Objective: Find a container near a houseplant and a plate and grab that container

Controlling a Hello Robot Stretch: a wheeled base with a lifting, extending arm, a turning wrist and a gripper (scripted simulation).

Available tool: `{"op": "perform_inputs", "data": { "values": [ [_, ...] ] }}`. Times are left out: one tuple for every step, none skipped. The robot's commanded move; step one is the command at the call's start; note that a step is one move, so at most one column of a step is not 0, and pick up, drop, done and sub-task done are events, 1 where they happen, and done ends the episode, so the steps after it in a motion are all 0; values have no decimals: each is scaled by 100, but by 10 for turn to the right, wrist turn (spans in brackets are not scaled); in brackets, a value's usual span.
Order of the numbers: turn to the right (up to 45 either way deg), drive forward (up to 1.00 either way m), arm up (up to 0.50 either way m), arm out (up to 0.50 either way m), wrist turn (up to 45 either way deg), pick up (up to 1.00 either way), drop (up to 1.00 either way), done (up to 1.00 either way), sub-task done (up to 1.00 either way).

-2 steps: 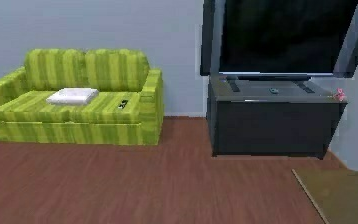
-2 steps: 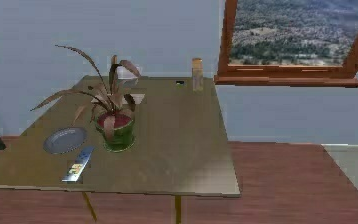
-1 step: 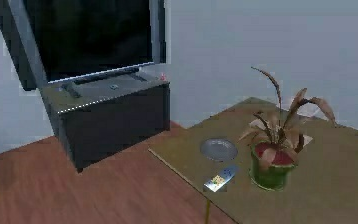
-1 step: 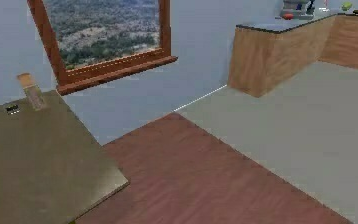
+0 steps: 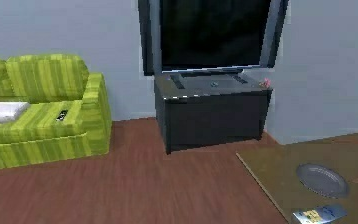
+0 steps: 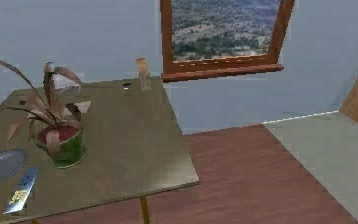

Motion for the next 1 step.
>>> {"op": "perform_inputs", "data": {
  "values": [
    [-30, 0, 0, 0, 0, 0, 0, 0, 0]
  ]
}}
